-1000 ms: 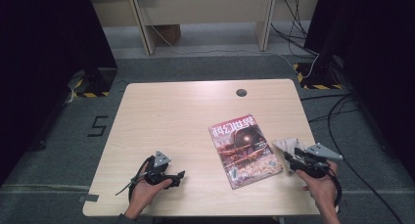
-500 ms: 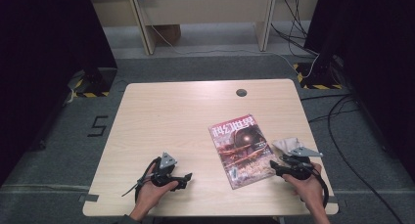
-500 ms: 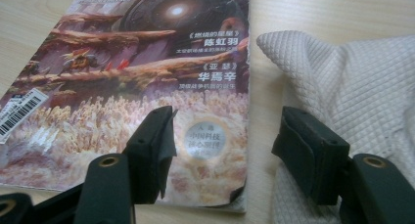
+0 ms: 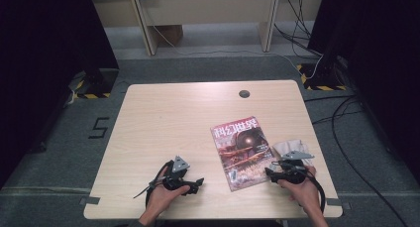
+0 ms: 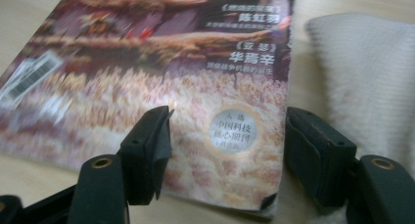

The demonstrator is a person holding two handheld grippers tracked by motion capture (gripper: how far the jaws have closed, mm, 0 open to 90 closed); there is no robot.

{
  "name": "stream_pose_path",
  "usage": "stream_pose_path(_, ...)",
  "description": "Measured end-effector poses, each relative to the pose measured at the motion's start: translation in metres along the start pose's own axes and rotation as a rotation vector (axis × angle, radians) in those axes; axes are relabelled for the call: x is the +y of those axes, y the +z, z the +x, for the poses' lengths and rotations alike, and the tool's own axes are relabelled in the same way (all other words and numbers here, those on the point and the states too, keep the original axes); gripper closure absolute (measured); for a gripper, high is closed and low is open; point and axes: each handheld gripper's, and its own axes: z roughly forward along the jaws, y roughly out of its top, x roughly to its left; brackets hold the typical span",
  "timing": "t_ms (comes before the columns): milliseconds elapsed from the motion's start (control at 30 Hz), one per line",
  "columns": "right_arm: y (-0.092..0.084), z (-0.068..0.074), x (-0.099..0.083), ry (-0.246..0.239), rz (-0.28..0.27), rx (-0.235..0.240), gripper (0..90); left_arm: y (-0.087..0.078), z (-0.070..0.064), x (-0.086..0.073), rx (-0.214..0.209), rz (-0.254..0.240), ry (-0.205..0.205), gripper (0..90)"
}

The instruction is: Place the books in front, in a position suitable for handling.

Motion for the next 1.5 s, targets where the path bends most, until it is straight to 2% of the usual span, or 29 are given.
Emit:
stream_pose_path(133,0.0,0.021,-0.002,-0.076,0.021,0.057,37.6,0.005,-0.002,0.002,-0.008,-0.004,-0.015,16.8)
stream_pose_path(233,0.002,0.031,-0.002,-0.086,0.026,0.093,37.5,0.008,-0.003,0.005,-0.02,-0.019,-0.044,16.8)
stream_pose_path(300,0.004,0.037,0.0,-0.075,0.001,0.11,40.5,0.011,-0.004,0.008,-0.024,-0.019,-0.04,16.9)
stream_pose_path(400,0.008,0.037,0.003,-0.027,-0.045,0.094,39.4,0.015,-0.008,0.01,-0.037,-0.018,-0.041,17.3)
stream_pose_path(500,0.016,0.032,0.006,0.021,-0.038,0.085,38.4,0.02,-0.013,0.013,-0.039,-0.021,-0.026,18.0)
stream_pose_path(567,0.02,0.034,0.007,-0.001,-0.048,0.075,36.8,0.022,-0.015,0.014,-0.04,-0.024,-0.013,18.8)
stream_pose_path(667,0.021,0.04,0.008,-0.049,-0.035,0.046,34.8,0.025,-0.019,0.016,-0.051,-0.033,-0.005,21.4)
stream_pose_path(767,0.022,0.043,0.009,-0.06,-0.033,0.059,35.0,0.025,-0.022,0.016,-0.069,-0.033,0.016,24.1)
stream_pose_path(933,0.025,0.051,0.009,-0.086,-0.038,0.077,35.0,0.023,-0.024,0.016,-0.094,-0.025,0.02,27.5)
stream_pose_path(1000,0.026,0.055,0.009,-0.09,-0.039,0.074,34.9,0.022,-0.025,0.015,-0.079,-0.015,0.037,26.2)
stream_pose_path(1233,0.025,0.063,0.008,-0.099,-0.035,0.069,34.9,0.012,-0.03,0.009,-0.081,0.02,0.062,26.4)
stream_pose_path(1500,0.021,0.077,0.002,-0.162,-0.036,0.078,34.7,-0.002,-0.036,-0.002,-0.077,0.049,0.066,27.1)
